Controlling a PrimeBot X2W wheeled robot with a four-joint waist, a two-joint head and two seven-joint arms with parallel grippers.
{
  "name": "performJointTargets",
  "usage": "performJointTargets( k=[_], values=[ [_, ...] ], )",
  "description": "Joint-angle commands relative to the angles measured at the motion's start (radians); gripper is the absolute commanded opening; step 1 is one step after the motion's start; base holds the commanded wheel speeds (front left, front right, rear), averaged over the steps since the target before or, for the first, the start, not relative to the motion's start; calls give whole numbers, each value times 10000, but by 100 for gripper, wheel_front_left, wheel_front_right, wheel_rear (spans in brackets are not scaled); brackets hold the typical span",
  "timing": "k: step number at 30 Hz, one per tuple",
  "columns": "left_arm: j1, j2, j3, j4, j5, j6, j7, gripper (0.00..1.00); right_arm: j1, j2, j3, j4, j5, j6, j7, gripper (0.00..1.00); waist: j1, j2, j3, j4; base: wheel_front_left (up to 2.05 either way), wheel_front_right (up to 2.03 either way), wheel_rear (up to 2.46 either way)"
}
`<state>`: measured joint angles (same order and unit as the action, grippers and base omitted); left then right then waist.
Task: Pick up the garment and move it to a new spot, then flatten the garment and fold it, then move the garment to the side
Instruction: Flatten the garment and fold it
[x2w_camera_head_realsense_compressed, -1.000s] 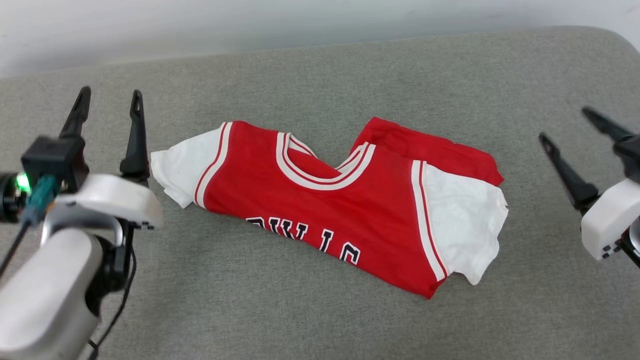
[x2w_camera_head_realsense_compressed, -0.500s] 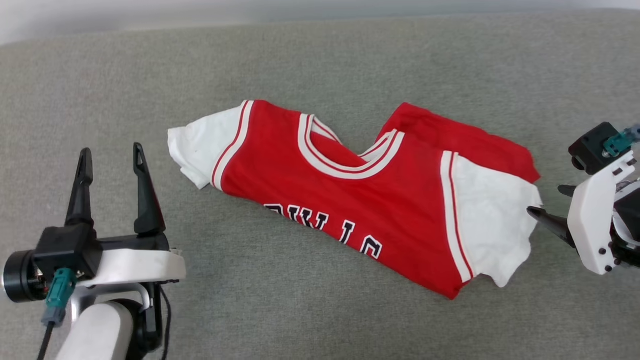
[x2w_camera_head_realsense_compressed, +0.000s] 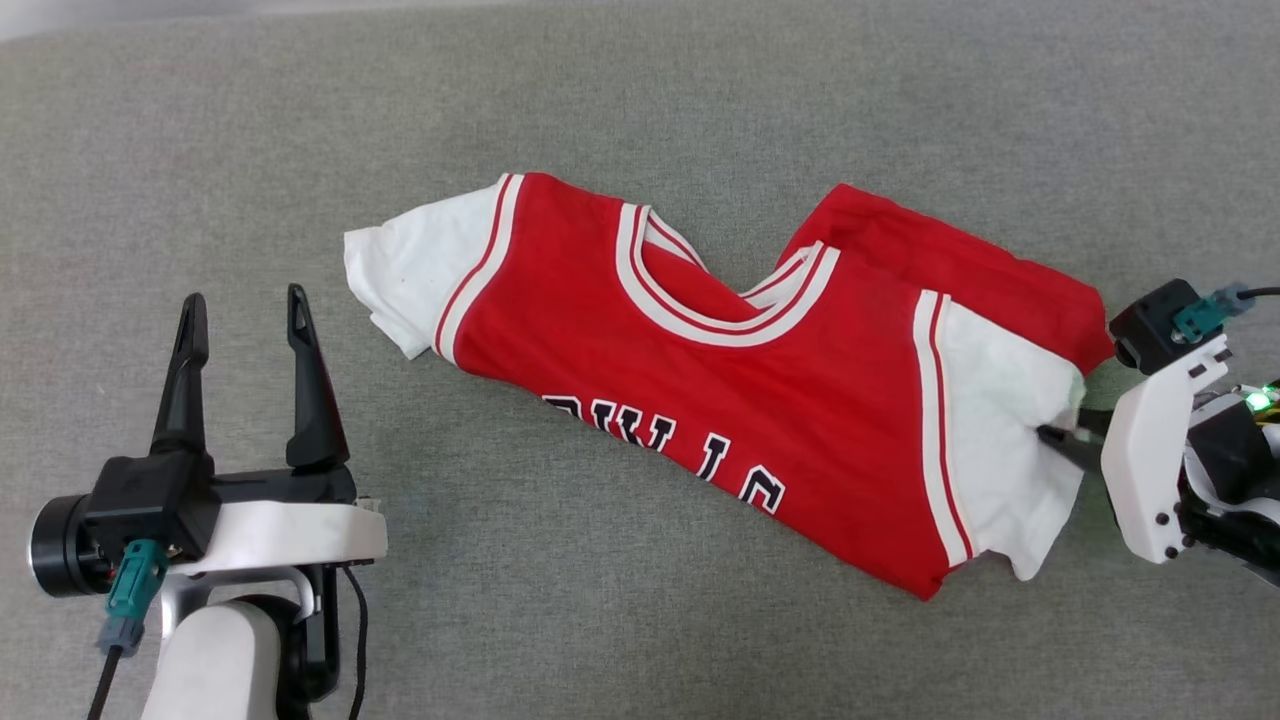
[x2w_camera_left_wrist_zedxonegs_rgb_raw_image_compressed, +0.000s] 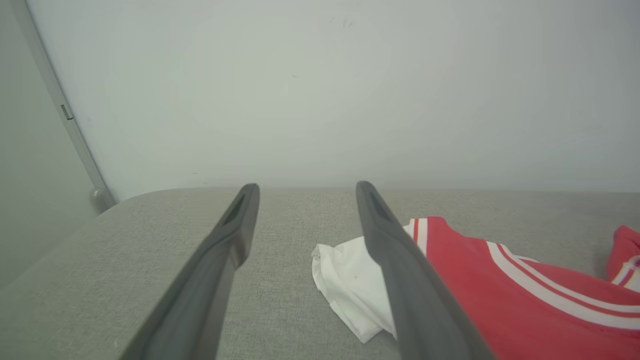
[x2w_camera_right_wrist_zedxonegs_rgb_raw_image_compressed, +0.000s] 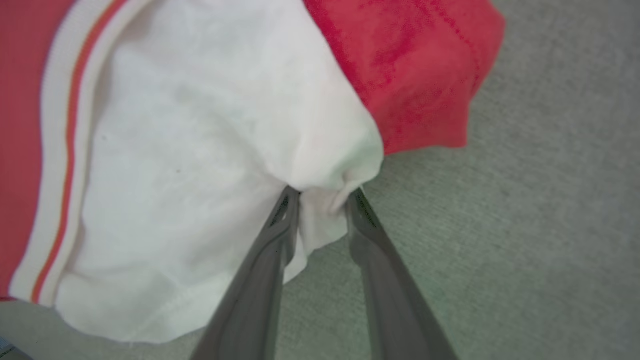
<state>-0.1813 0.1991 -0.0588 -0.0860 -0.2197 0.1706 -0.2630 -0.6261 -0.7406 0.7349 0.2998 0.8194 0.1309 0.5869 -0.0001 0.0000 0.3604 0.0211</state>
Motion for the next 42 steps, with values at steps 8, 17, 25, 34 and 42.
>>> performJointTargets(
  k=[8, 17, 25, 34, 42],
  values=[
    [418, -598, 668, 110, 563, -648, -24, 100, 112, -1467, -430, -769, 805, -7, -1281, 0, 1, 0, -633, -382, 0, 0, 0],
    [329, -950, 1037, 127, 897, -1159, -24, 100, 1015, -1769, -1614, 505, 1571, -7, -1242, 0, 1, 0, -299, -341, 0, 0, 0],
    [15, -1098, 1204, 450, 1138, -1527, -24, 100, 1178, -534, -1886, 3063, 1407, -16, -1280, 0, 1, 0, -118, -242, 0, 0, 0],
    [-430, -823, 1441, 907, 1389, -1987, -24, 100, 1118, -1036, -2132, 2324, 185, -7, -3732, 100, 1, 0, -749, -493, 0, 0, 0],
    [-1860, 70, 1100, 2046, 1439, -2612, 362, 100, 1549, -740, -3816, 1273, -1340, -5, -6102, 100, 1, 0, -1181, -771, 0, 0, 0]
  ],
)
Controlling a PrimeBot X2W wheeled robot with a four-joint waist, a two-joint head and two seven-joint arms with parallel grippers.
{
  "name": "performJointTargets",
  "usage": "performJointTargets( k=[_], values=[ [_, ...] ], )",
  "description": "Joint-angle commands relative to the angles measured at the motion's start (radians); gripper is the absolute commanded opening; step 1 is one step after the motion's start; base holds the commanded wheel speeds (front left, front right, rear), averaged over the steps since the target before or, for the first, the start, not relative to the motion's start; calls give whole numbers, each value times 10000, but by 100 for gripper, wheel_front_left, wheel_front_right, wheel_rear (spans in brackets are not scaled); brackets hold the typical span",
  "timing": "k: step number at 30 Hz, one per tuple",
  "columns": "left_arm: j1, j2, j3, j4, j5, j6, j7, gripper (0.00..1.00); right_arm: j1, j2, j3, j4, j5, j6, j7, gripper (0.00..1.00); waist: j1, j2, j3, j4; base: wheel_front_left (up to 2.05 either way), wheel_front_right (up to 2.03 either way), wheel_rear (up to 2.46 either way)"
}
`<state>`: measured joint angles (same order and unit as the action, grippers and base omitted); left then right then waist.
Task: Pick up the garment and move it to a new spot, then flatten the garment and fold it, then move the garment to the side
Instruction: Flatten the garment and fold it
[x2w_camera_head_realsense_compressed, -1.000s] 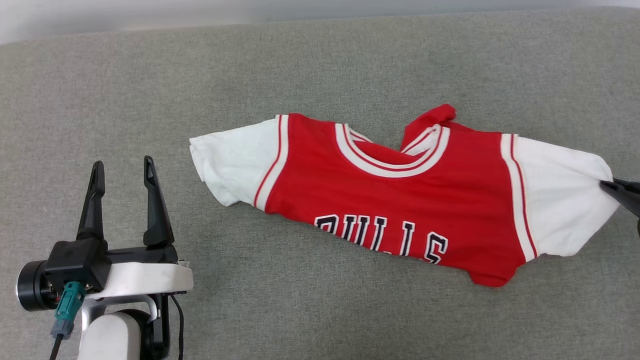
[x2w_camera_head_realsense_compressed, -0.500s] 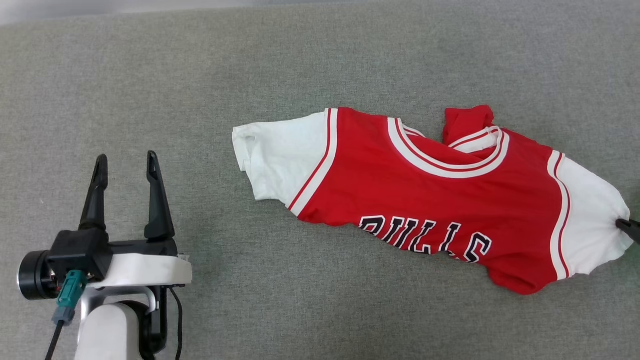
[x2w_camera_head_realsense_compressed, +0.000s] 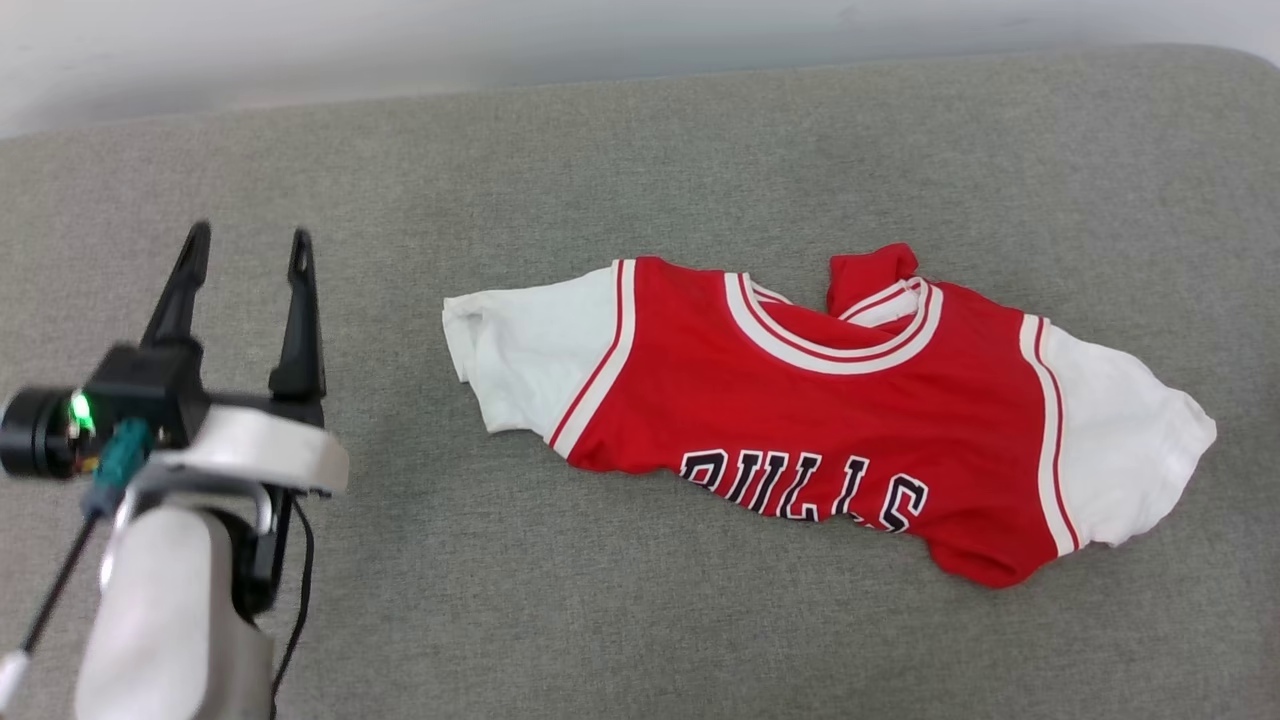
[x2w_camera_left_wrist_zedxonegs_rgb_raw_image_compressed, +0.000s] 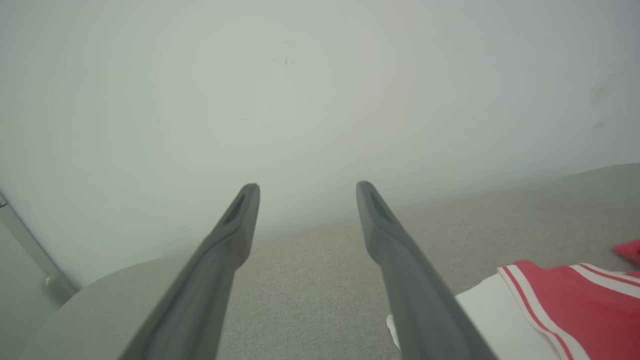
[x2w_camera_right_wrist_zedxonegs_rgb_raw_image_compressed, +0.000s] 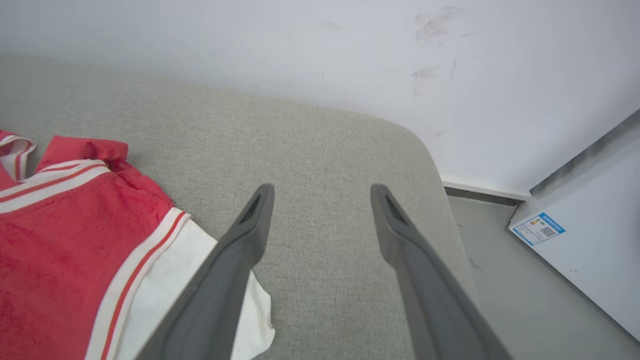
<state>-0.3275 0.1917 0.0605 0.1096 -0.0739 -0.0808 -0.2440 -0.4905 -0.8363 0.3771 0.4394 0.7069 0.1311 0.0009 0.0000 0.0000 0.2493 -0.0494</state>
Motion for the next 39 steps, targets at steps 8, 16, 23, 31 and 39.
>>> performJointTargets(
  k=[8, 16, 23, 31, 39],
  values=[
    [-3636, 2167, -2834, 1104, -1847, -480, 4291, 100, 1308, 2447, -3159, -2195, -3228, -7, -1469, 100, 0, 0, 145, -389, 0, 0, 0],
    [-5858, 3839, -6049, 1262, -4693, -480, 8095, 100, 2205, 3687, -3690, -3950, -4258, -7, -738, 100, 0, 0, 641, -687, 0, 0, 0],
    [-7358, 4688, -7973, 2014, -6658, -482, 10864, 100, 2360, 4114, -3726, -4775, -4561, -7, -278, 100, 0, 0, 1380, -1142, 0, 0, 0],
    [-8102, 5031, -9298, 3111, -7592, -482, 12267, 100, 1878, 4257, -3451, -4689, -4403, -7, -350, 100, 0, 0, 2212, -1617, 0, 0, 0],
    [-7754, 5227, -10877, 3249, -8253, -487, 12825, 12, 1477, 4154, -3282, -4110, -4220, -7, -521, 100, 0, 0, 2370, -1675, 0, 0, 0]
  ],
)
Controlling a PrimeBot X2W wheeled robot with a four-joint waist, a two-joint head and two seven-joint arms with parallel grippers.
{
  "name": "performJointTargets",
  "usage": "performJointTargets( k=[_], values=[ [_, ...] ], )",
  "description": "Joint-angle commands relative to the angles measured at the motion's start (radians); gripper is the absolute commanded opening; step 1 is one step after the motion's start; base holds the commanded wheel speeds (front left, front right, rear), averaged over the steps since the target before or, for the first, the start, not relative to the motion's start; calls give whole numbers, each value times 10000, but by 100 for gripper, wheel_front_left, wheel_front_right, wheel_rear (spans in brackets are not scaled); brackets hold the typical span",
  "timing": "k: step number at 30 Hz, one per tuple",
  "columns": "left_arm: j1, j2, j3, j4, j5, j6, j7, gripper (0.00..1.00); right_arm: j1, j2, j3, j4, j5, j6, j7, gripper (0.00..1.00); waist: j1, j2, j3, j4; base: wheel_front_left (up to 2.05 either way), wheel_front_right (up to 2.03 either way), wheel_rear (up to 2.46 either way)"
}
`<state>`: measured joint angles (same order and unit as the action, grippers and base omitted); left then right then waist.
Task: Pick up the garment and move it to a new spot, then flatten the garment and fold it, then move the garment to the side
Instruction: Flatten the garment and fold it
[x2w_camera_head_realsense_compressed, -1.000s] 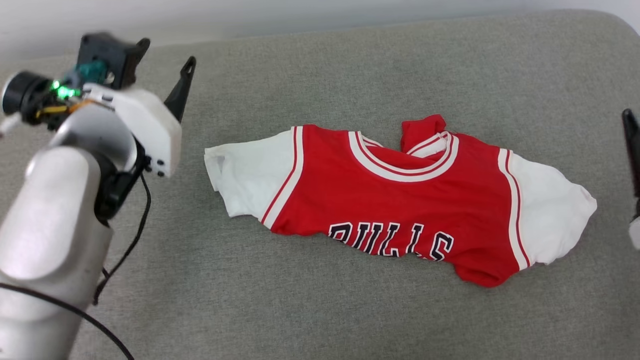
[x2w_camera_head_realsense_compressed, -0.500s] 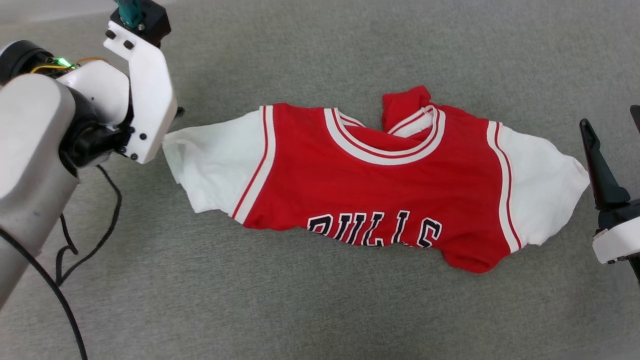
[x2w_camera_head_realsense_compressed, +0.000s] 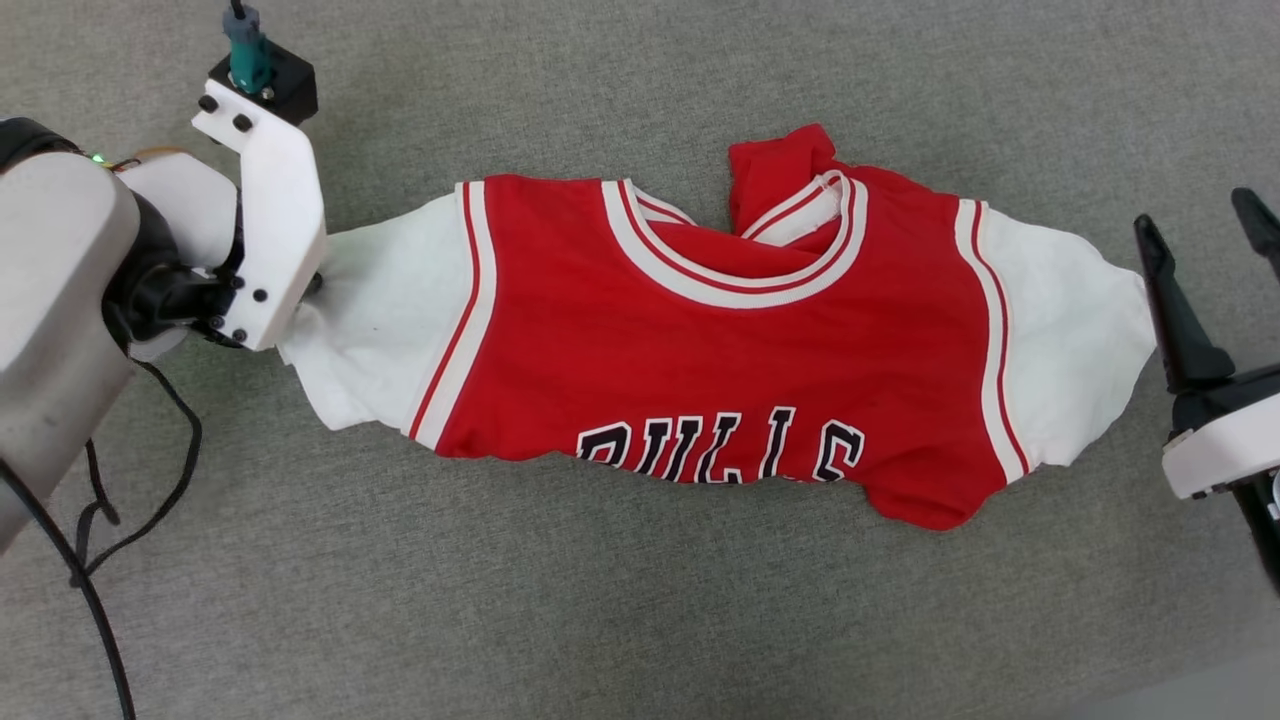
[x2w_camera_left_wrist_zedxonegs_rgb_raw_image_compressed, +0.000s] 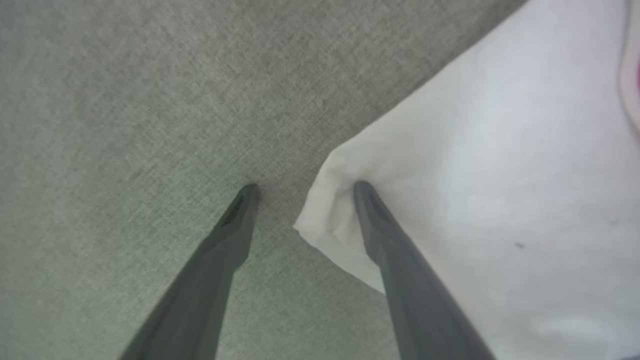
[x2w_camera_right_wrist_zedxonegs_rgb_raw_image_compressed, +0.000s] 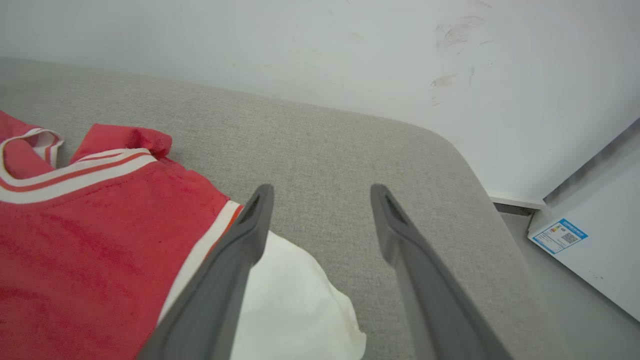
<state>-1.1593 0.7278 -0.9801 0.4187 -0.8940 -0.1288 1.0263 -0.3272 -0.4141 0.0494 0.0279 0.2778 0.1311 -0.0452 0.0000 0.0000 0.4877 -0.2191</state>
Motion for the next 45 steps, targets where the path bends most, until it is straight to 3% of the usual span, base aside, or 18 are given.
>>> performJointTargets(
  k=[1, 6, 10, 18, 21, 24, 30, 36, 38, 39, 40, 45],
  values=[
    [544, -110, -556, 131, -156, -14, 47, 0, -208, -146, 17, 67, 75, -7, -40, 100, 0, 0, -45, 52, 0, 0, 0],
    [-72, 112, -843, -314, -261, -5, -636, 0, -706, -1002, -89, -44, 74, -7, 332, 100, 0, 0, -319, 282, 0, 0, 0],
    [-502, 205, -967, -756, -245, -5, -1373, 0, -1142, -1998, 10, -227, 661, -7, 1368, 100, 0, 0, -559, 526, 0, 0, 0],
    [-708, 408, -1121, -1459, -416, -6, -2300, 0, -1734, -4827, 1756, -297, 3792, -7, 5787, 100, 0, 0, -602, 1009, 0, 0, 0],
    [-754, 477, -1099, -1718, -442, -6, -2554, 0, -1959, -5279, 2126, 117, 4860, -9, 7357, 100, 0, 0, -461, 1149, 0, 0, 0],
    [-826, 444, -1081, -1879, -382, -6, -2739, 0, -2313, -5364, 2273, 647, 5467, -7, 8325, 100, 0, 0, -259, 1354, 0, 0, 0],
    [-1020, 350, -1101, -1983, -294, -6, -2940, 0, -2749, -4654, 2633, 1653, 5794, -7, 9010, 100, 0, 0, 163, 1602, 0, 0, 0],
    [-1170, 295, -1062, -2047, -300, -6, -3073, 0, -2429, -3653, 3616, 2723, 5794, -4, 9077, 100, 0, 0, 514, 1743, 0, 0, 0],
    [-1080, 295, -1126, -1959, -323, -6, -3168, 0, -2436, -3304, 4120, 3070, 5789, -2, 8308, 100, 0, 0, 494, 1715, 0, 0, 0],
    [-1021, 282, -1139, -1929, -351, -6, -3210, 0, -2555, -3393, 4206, 3065, 5646, -4, 7982, 34, 0, 0, 427, 1701, 0, 0, 0],
    [-957, 279, -1118, -1878, -395, -6, -3307, 0, -2666, -3469, 4196, 3079, 5659, -4, 7670, 0, 0, 0, 334, 1680, 0, 0, 0],
    [-623, 208, -1082, -1753, -551, -6, -3915, 0, -2939, -4292, 3879, 2901, 5860, -7, 6417, 0, 0, 0, -455, 1637, 0, 0, 0]
  ],
)
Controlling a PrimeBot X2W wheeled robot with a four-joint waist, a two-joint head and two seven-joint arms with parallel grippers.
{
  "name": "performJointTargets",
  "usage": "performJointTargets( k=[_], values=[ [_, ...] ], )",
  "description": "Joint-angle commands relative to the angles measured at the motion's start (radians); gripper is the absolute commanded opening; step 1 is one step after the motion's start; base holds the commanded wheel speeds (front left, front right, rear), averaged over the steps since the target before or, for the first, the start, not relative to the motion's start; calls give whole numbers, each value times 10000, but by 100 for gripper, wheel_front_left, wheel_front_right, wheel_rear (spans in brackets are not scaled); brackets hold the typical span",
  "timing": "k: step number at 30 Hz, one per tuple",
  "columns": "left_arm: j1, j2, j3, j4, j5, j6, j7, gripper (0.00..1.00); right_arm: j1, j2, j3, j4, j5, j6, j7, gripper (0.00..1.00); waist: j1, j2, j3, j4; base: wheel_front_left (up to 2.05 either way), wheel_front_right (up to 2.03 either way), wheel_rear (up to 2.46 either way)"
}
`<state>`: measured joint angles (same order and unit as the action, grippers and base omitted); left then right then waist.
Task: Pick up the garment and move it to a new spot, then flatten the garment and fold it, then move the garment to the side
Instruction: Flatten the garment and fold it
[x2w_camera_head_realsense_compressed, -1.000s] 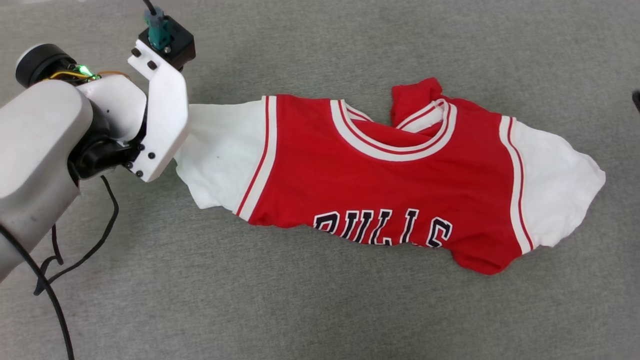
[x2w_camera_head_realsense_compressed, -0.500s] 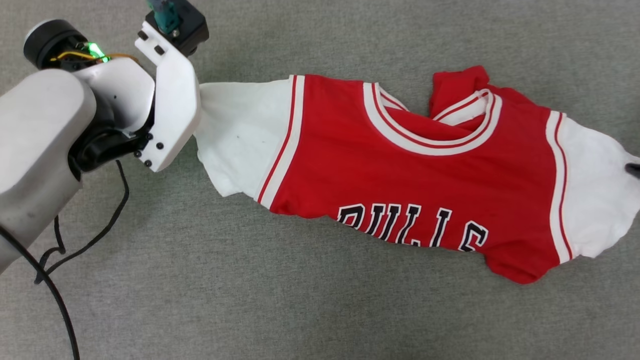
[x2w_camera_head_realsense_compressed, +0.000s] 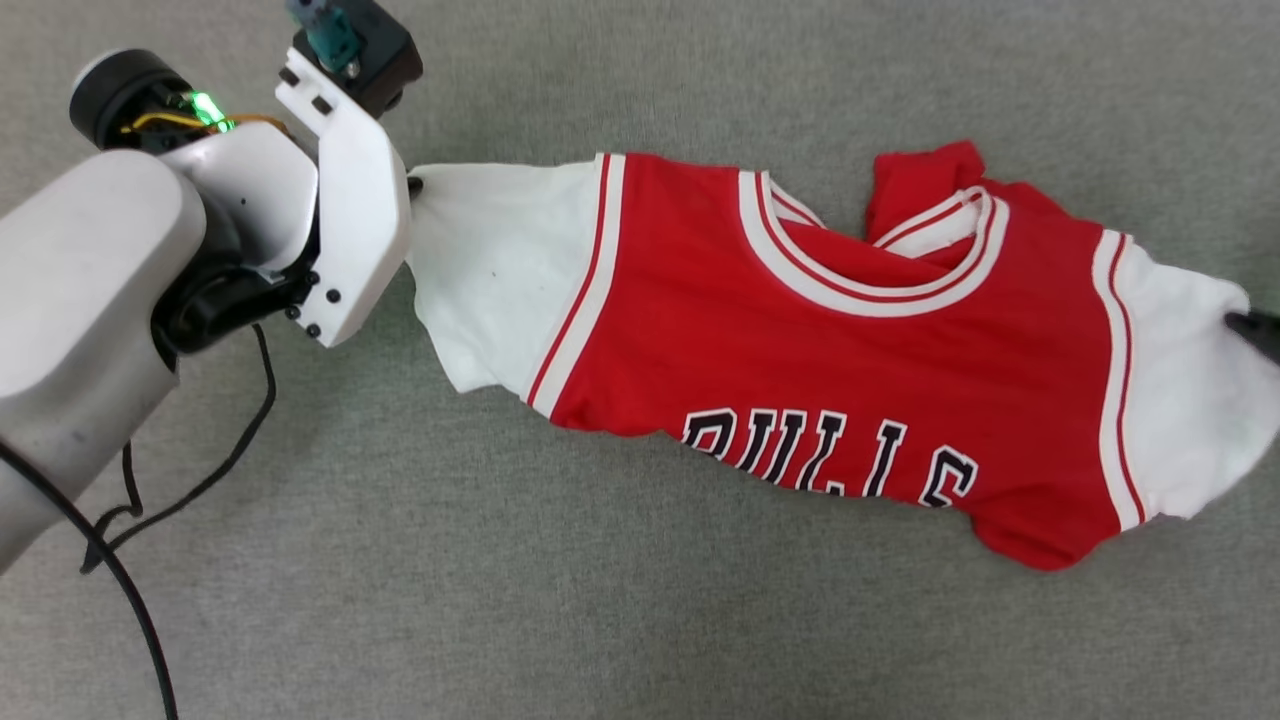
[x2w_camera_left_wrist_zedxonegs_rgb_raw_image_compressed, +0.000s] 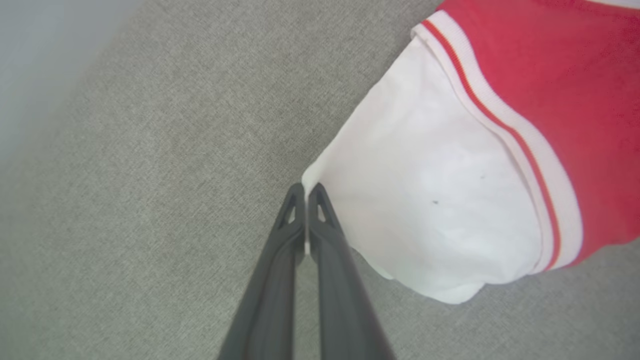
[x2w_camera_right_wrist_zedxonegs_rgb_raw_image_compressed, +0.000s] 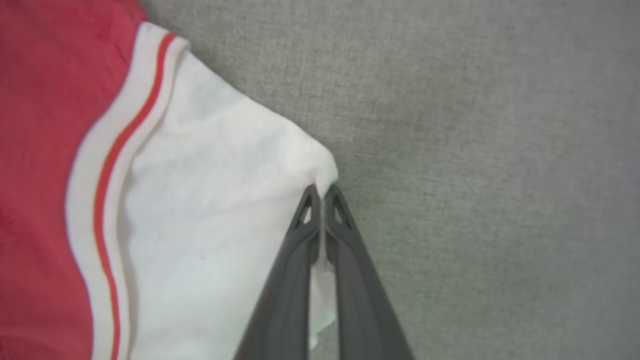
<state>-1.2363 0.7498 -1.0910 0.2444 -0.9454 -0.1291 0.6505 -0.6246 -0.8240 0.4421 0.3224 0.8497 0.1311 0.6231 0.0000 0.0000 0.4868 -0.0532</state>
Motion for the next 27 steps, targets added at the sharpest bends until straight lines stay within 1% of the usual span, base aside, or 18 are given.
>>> performJointTargets(
  k=[1, 8, 10, 14, 18, 21, 24, 27],
  values=[
    [235, 0, 31, -23, -57, -2, -348, 0, 23, -353, -156, -135, 176, -7, -563, 0, 0, 0, -646, -19, 0, 0, 0],
    [591, 440, 218, -517, 81, 6, -1683, 0, 512, -1505, -390, -1188, 360, -7, -1821, 0, 0, 0, -1850, 22, 0, 0, 0],
    [616, 521, 287, -596, 129, 56, -1876, 0, 577, -1604, -427, -1342, 383, -7, -1927, 0, 0, 0, -1987, 21, 0, 0, 0],
    [611, 793, 629, -993, 219, 250, -2576, 0, 663, -1970, -706, -2019, 283, -7, -2240, 0, 0, 0, -2434, 36, 0, 0, 0],
    [323, 936, 1083, -1352, 334, 522, -3253, 0, 274, -2105, -1087, -2633, 87, -7, -2445, 0, 0, 0, -2683, 53, 0, 0, 0],
    [40, 910, 1389, -1471, 449, 704, -3593, 0, -174, -2116, -1301, -2996, -168, -7, -2382, 0, 0, 0, -2680, 100, 0, 0, 0],
    [-437, 665, 1721, -1377, 591, 898, -3946, 0, -1009, -1990, -1511, -3203, -558, -7, -2322, 0, 0, 0, -2474, 187, 0, 0, 0],
    [-1030, 304, 2025, -1024, 749, 1051, -4330, 0, -2104, -1551, -1723, -3132, -1036, -7, -2483, 0, 0, 0, -2117, 267, 0, 0, 0]
  ],
)
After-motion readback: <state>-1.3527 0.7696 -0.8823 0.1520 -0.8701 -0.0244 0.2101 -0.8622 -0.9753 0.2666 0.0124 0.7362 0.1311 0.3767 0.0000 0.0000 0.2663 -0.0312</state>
